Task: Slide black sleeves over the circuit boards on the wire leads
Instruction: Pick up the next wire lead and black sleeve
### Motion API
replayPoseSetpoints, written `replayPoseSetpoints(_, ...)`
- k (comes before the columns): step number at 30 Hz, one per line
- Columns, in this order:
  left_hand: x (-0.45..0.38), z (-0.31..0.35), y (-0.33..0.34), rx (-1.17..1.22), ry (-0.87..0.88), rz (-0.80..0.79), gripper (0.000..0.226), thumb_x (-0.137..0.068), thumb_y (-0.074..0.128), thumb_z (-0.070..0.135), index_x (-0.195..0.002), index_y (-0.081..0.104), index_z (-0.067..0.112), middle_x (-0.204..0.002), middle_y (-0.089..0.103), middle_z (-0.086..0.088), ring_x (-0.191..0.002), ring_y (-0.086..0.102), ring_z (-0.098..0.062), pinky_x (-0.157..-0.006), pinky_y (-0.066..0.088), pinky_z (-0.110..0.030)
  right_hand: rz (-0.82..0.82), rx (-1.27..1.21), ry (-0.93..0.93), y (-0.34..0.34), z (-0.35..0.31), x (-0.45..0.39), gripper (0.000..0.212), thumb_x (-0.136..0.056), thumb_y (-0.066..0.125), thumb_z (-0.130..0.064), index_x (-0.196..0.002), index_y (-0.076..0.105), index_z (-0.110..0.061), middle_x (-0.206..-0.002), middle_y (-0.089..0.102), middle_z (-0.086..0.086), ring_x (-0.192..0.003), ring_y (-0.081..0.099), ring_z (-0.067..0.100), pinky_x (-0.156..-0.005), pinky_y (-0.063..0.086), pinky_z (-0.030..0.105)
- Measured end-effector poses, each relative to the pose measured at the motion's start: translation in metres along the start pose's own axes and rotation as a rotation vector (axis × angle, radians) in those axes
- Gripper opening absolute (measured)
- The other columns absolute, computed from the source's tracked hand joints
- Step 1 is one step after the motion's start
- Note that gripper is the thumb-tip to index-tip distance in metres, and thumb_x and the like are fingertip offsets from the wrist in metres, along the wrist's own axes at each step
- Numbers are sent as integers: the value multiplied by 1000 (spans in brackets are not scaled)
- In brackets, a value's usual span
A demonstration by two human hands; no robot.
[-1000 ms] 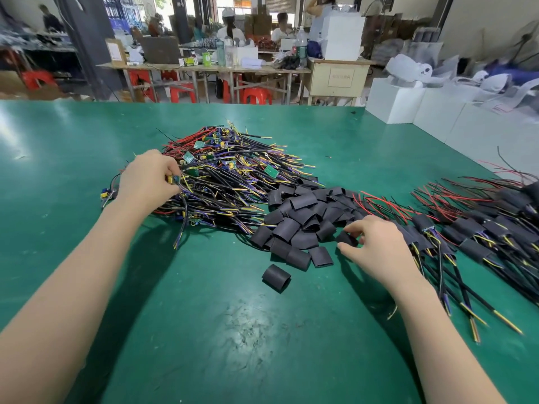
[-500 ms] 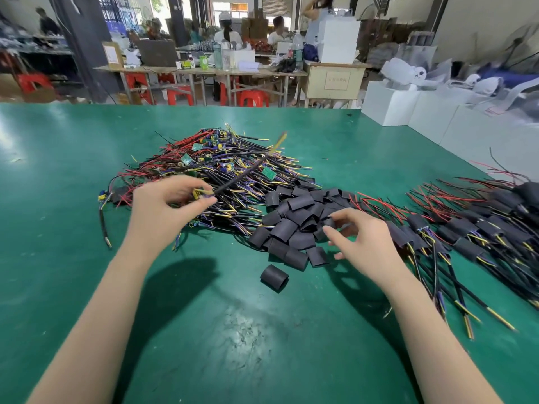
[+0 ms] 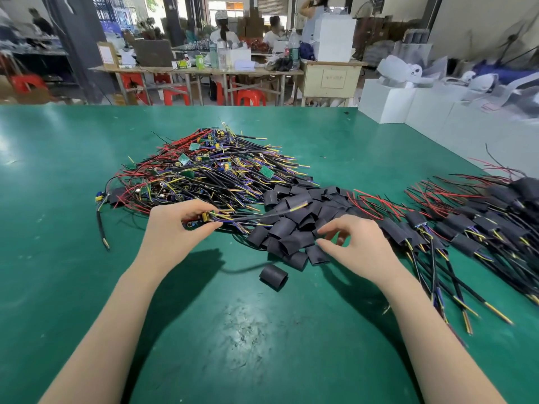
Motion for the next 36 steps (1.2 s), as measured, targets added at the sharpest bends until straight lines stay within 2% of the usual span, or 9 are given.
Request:
replayPoseSetpoints(3, 0, -3, 2, -15, -5, 36, 20, -72, 84, 12, -89, 75, 21, -85, 69, 24, -74, 65, -1, -78, 51, -16, -27, -31, -51, 7, -9, 1, 10, -74, 76, -30, -82, 72, -25, -76, 65, -10, -65, 58, 10, -71, 49, 27)
replayPoseSetpoints(6, 2, -6, 4, -34, -15, 27, 21, -73, 84, 13, -91, 76, 20, -85, 70, 21, -76, 64, 4, -82, 52, -17, -67, -12, -61, 14, -15, 3, 15, -72, 70, -19, -86, 72, -24, -79, 63, -8, -70, 58, 13, -74, 51, 33)
replayPoseSetpoints(8, 2, -7, 5, -45, -13, 17, 21, -73, 84, 13, -91, 76, 20, -86, 72, 16, -78, 66, -1, -83, 53, -24, -70, 9, -16, 14, -13, 3, 18, -69, 66, -17, -84, 71, -25, -81, 62, -9, -73, 58, 15, -77, 50, 34)
replayPoseSetpoints(11, 4, -6, 5, -68, 2, 19, 21, -73, 83, 13, -91, 76, 20, -87, 72, 15, -78, 65, -1, -83, 54, -26, -3, 35, 93, 12, -9, 4, 11, -66, 69, -31, -75, 66, -25, -75, 62, -12, -77, 58, 16, -75, 50, 31)
replayPoseSetpoints(15, 5, -6, 6, -97, 11, 1, 21, -73, 83, 14, -93, 76, 16, -89, 73, 10, -81, 69, -10, -83, 56, -35, -74, 193, 148, 17, -9, 6, 37, -65, 72, -55, -81, 66, -23, -83, 64, -5, -86, 57, 18, -76, 50, 30)
replayPoseSetpoints(23, 6, -4, 7, -126, 33, -30, 24, -71, 85, 13, -93, 76, 16, -84, 70, 14, -76, 68, -11, -79, 57, -39, -110, 183, 191, 15, -2, 4, 48, -66, 74, -47, -96, 68, -9, -94, 66, 6, -90, 60, 27, -78, 52, 37)
replayPoseSetpoints(28, 5, -3, 7, -130, 46, -55, 23, -71, 85, 12, -93, 76, 15, -86, 72, 10, -76, 68, -12, -79, 56, -38, -123, 127, 174, 13, 0, 4, 29, -71, 72, -36, -86, 70, -11, -88, 64, 5, -86, 58, 25, -76, 50, 34)
replayPoseSetpoints(32, 5, -1, 7, -121, 44, -65, 23, -71, 85, 11, -92, 76, 14, -85, 72, 10, -77, 68, -12, -79, 56, -37, -130, 138, 135, 14, -3, 2, 21, -70, 69, -27, -84, 67, -12, -87, 59, 6, -87, 55, 26, -75, 47, 32)
replayPoseSetpoints(36, 5, -1, 7, -116, 51, -91, 22, -72, 85, 13, -92, 76, 15, -86, 72, 11, -77, 68, -8, -78, 56, -35, -63, 139, 93, 8, -3, 0, 17, -69, 70, -23, -84, 68, -15, -87, 61, 1, -85, 57, 22, -75, 46, 31)
Point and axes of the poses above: each hand's wrist, its own x-axis away from the middle knuckle, its own y-axis out of the palm, z = x × y, the point moved 2 cm from there along -x, towards the middle knuckle
